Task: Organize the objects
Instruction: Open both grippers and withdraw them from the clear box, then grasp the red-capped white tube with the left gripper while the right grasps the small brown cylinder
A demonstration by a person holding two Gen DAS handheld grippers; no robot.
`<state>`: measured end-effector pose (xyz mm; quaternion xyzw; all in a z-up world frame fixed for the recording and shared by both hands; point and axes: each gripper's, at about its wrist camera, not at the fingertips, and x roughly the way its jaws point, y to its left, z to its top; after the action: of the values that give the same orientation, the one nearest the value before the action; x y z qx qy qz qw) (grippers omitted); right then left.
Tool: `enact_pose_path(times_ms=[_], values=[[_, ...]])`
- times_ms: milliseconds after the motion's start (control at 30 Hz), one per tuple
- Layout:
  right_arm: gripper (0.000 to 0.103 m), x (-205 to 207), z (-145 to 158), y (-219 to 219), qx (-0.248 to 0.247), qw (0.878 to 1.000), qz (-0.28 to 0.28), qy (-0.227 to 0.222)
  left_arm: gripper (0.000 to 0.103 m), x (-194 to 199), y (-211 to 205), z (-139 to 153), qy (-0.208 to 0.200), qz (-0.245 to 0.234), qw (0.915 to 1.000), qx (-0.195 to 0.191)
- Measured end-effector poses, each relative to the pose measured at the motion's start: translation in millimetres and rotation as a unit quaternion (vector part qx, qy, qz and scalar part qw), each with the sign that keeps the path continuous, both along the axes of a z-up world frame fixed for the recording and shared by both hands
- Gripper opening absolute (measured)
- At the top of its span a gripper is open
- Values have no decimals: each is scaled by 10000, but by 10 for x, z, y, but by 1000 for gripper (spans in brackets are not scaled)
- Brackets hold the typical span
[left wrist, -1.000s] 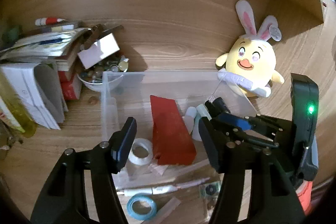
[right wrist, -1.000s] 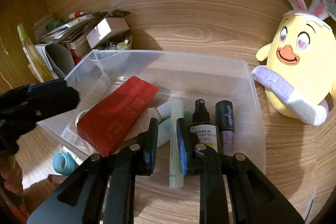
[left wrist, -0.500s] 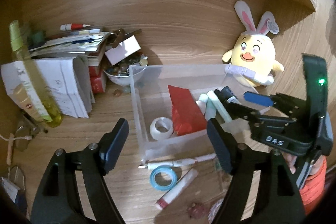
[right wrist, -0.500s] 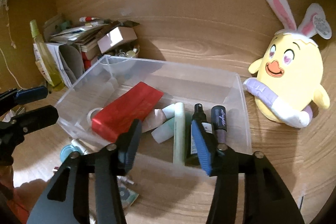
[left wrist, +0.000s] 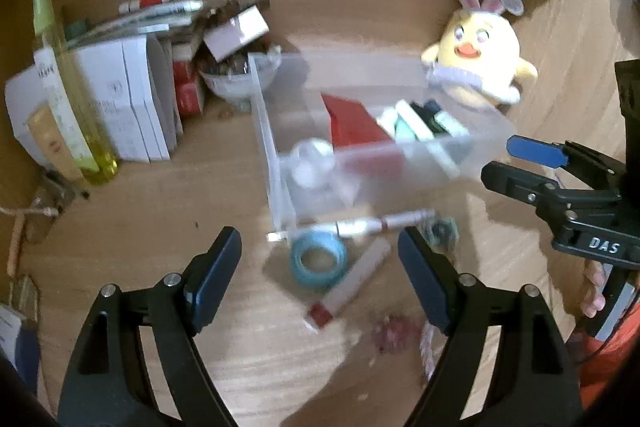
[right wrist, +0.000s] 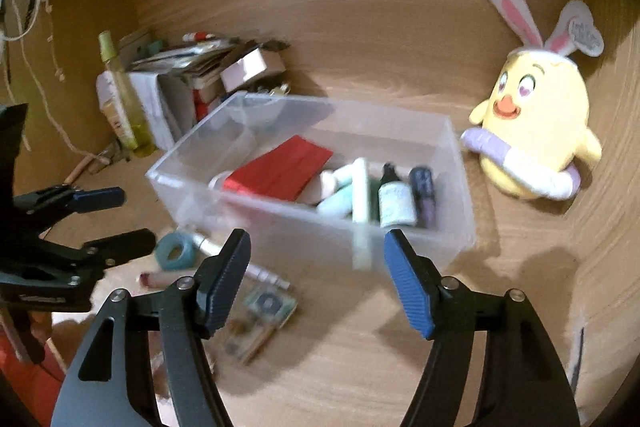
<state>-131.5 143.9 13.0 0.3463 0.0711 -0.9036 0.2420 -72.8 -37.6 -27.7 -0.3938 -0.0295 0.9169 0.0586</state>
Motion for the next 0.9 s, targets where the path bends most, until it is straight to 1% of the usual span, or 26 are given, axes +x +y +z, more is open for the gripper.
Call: enact_pose_path(times_ms=[67, 133, 167, 233, 300, 367, 433, 500, 533, 633, 900], values=[[66, 69, -66, -6, -40, 9999, 65, -123, 75, 46, 23, -96, -122, -85, 9999, 8], [63, 132, -151, -20, -53, 9996, 131, -258, 65, 68, 44, -178, -265, -145, 9995, 1], [61, 153, -188, -26, -46, 9994, 159, -307, 64, 66, 49, -203, -306, -155, 9994, 13], [50, 189, -278, -48, -17, 9987, 231, -447, 60, 74, 45, -257, -386, -153, 9991, 39], [47, 231, -367, -74, -3, 9978, 323, -582, 58, 76, 45, -302, -455, -172, 9988, 64], [46, 262, -431, -102, 15, 9971, 382, -662, 54, 80, 54, -337, -514, -209, 9984, 81], [38, 281, -465, -133, 55, 9967, 432, -683, 48, 82, 81, -376, -582, -280, 9979, 83], [34, 282, -483, -161, 63, 9962, 490, -718, 44, 80, 113, -411, -642, -334, 9974, 49], [31, 280, -490, -175, 67, 9960, 515, -734, 43, 91, 131, -409, -599, -341, 9976, -2], [26, 278, -518, -225, 130, 9955, 578, -742, 37, 97, 166, -409, -631, -478, 9969, 29], [19, 292, -562, -344, 370, 9948, 717, -618, 35, 23, 244, -408, -659, -619, 9959, -80]])
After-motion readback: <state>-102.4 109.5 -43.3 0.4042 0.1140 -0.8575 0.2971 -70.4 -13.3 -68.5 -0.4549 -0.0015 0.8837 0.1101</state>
